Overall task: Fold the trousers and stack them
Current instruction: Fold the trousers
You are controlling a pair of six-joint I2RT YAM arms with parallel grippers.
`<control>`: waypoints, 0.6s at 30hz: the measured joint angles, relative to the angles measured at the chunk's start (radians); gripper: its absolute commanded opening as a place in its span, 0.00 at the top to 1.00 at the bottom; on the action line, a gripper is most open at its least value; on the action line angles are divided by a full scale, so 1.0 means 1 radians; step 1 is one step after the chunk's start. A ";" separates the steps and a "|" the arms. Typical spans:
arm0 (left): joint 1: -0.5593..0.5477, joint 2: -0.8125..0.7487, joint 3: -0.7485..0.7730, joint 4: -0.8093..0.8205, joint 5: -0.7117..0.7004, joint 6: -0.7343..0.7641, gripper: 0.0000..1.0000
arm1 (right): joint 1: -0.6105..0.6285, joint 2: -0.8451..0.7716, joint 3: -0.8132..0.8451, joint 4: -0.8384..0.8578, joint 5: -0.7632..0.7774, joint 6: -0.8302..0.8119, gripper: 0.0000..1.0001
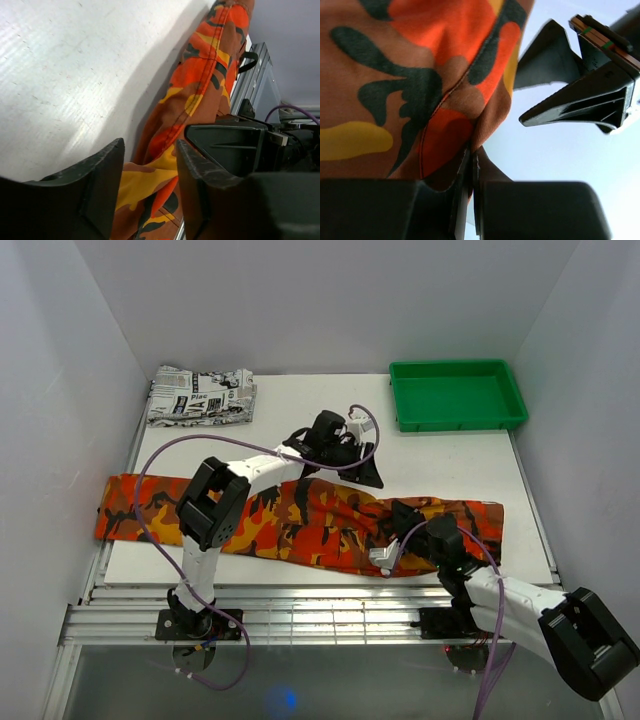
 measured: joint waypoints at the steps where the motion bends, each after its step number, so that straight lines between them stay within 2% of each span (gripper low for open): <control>1: -0.005 0.002 -0.002 -0.006 0.013 -0.001 0.47 | 0.000 0.007 0.000 -0.005 0.001 -0.011 0.92; 6: -0.027 0.003 -0.024 -0.027 0.067 -0.003 0.55 | 0.000 0.084 0.000 -0.006 0.011 -0.054 0.92; 10: -0.043 0.005 -0.030 -0.034 0.112 -0.026 0.72 | 0.000 0.113 0.000 -0.008 0.015 -0.086 0.92; 14: -0.051 0.005 -0.046 -0.030 0.145 -0.059 0.85 | 0.000 0.110 0.000 -0.020 0.014 -0.117 0.92; 16: -0.053 0.005 -0.066 -0.027 0.151 -0.074 0.87 | 0.000 0.097 0.000 -0.035 0.013 -0.131 0.92; 17: -0.057 0.005 -0.078 -0.027 0.152 -0.082 0.93 | 0.000 0.088 0.000 -0.044 0.012 -0.137 0.92; 18: -0.058 0.005 -0.091 -0.029 0.150 -0.092 0.94 | 0.000 0.080 0.000 -0.053 0.010 -0.141 0.92</control>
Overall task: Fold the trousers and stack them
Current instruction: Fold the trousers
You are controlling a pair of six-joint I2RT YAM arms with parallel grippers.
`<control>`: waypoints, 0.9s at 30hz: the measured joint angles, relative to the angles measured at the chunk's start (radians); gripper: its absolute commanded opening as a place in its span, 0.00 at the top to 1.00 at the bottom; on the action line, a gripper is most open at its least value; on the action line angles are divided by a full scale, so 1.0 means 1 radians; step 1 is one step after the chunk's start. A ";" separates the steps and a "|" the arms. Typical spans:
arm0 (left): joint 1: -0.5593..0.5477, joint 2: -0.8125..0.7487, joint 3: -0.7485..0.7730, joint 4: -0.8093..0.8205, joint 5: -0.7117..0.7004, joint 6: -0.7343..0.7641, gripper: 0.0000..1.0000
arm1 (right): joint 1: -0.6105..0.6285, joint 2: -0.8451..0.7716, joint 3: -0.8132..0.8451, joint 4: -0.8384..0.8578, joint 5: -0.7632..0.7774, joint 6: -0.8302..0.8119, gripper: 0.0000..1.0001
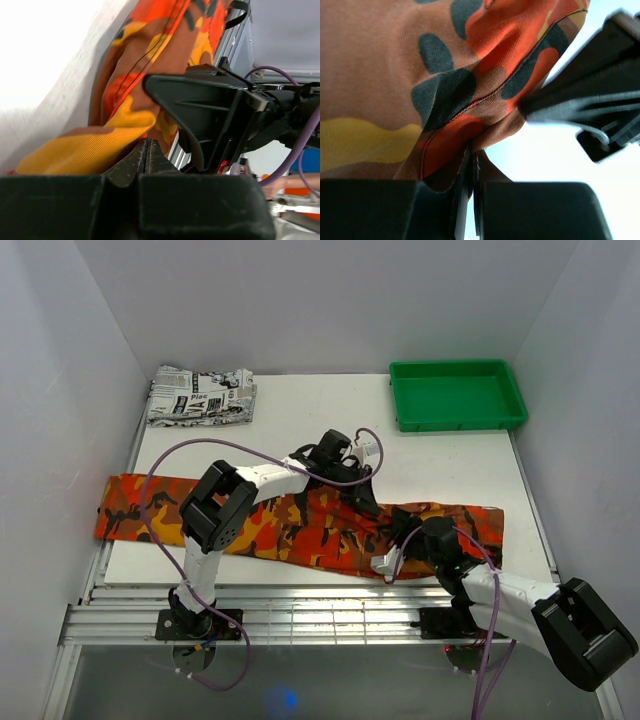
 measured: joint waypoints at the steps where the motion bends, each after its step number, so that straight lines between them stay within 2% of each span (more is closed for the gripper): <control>1: 0.000 0.000 -0.012 -0.003 -0.002 -0.005 0.94 | 0.000 -0.008 0.000 -0.012 -0.002 -0.003 0.92; 3: 0.000 0.000 -0.031 -0.005 -0.009 -0.007 0.77 | 0.000 -0.024 0.000 -0.039 -0.004 -0.009 0.92; 6: -0.001 -0.005 -0.038 0.007 -0.029 0.016 0.45 | 0.000 -0.041 0.000 -0.074 -0.009 -0.018 0.92; 9: -0.001 -0.009 0.023 -0.023 -0.054 0.062 0.36 | 0.000 -0.062 0.000 -0.114 -0.015 -0.022 0.92; 16: -0.001 -0.001 0.240 -0.086 -0.151 0.146 0.34 | 0.000 -0.089 0.000 -0.144 -0.026 -0.023 0.92; 21: -0.001 0.076 0.293 -0.165 -0.161 0.169 0.37 | 0.000 -0.051 0.000 -0.113 -0.015 -0.023 0.92; 27: -0.001 0.200 0.281 -0.304 -0.116 0.159 0.54 | 0.003 0.058 0.000 -0.038 0.015 -0.031 0.92</control>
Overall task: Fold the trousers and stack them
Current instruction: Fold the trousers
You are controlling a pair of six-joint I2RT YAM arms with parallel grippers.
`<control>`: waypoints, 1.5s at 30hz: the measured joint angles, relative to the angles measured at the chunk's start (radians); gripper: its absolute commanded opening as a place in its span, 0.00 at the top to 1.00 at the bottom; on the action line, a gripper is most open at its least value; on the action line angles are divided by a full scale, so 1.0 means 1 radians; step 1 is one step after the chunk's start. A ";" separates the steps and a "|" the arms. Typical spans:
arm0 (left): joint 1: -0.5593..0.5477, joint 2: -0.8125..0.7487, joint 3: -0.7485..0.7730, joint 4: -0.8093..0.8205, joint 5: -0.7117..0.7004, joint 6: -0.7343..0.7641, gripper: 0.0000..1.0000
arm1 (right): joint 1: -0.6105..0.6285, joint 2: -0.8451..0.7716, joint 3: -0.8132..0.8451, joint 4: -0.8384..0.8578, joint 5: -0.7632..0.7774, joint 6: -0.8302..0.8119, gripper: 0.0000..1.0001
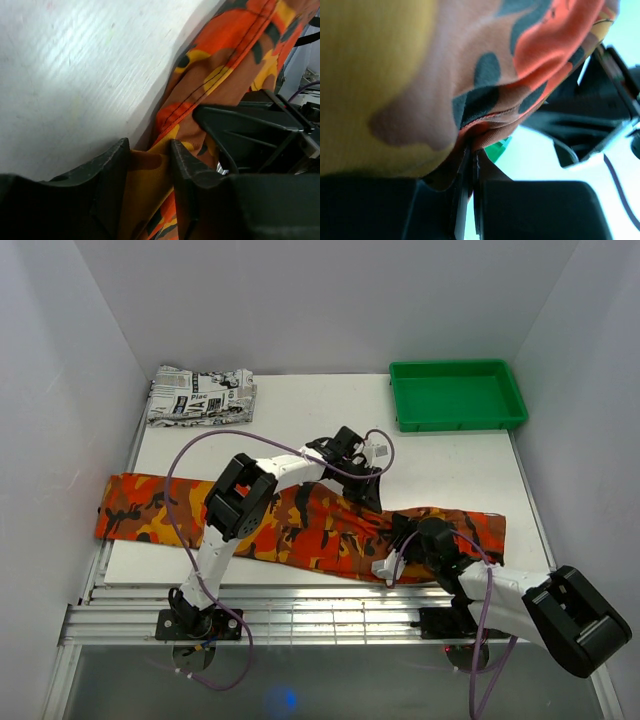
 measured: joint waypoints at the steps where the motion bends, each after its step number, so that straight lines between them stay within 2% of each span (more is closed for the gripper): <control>1: 0.000 0.003 -0.016 -0.004 0.005 0.000 0.55 | 0.000 0.014 0.000 0.009 0.004 -0.003 0.92; 2: 0.000 0.002 -0.032 -0.005 0.010 0.000 0.56 | 0.001 0.027 0.000 0.018 0.003 -0.005 0.92; 3: 0.000 -0.005 -0.048 -0.001 0.016 0.000 0.67 | 0.006 0.037 0.000 0.023 0.002 -0.007 0.92; 8: -0.005 -0.089 -0.156 0.072 0.012 0.009 0.98 | 0.014 0.047 0.000 0.041 -0.014 -0.017 0.91; 11: -0.011 -0.153 -0.211 0.114 -0.029 0.040 1.00 | 0.014 0.040 0.000 0.051 -0.010 -0.014 0.68; 12: -0.013 -0.170 -0.230 0.131 -0.042 0.055 1.00 | 0.014 0.033 0.000 0.046 0.000 -0.011 0.48; 13: -0.014 -0.191 -0.255 0.151 -0.059 0.074 1.00 | 0.013 0.016 0.000 0.026 0.019 0.012 0.40; 15: -0.015 -0.226 -0.307 0.186 -0.085 0.105 1.00 | 0.011 -0.031 0.000 -0.038 0.049 0.060 0.13; 16: -0.015 -0.245 -0.337 0.207 -0.101 0.123 1.00 | 0.008 -0.066 0.002 -0.085 0.057 0.093 0.06; 18: -0.018 -0.277 -0.391 0.265 -0.128 0.156 1.00 | 0.000 -0.142 0.043 -0.189 0.052 0.157 0.02; 22: -0.018 -0.321 -0.491 0.389 -0.192 0.229 1.00 | -0.089 -0.216 0.182 -0.456 0.019 0.306 0.02; 25: -0.019 -0.331 -0.551 0.494 -0.233 0.285 1.00 | -0.205 -0.190 0.317 -0.626 -0.048 0.406 0.05; 29: -0.023 -0.354 -0.638 0.647 -0.277 0.380 1.00 | -0.397 -0.011 0.559 -0.808 -0.166 0.567 0.11; 32: -0.032 -0.377 -0.697 0.749 -0.305 0.466 1.00 | -0.479 0.169 0.771 -0.935 -0.266 0.671 0.18; 37: -0.067 -0.419 -0.805 0.921 -0.335 0.648 1.00 | -0.502 0.373 1.021 -1.112 -0.440 0.786 0.27; 45: -0.125 -0.427 -0.872 1.100 -0.396 0.868 1.00 | -0.419 0.541 1.099 -1.280 -0.602 0.905 0.28</control>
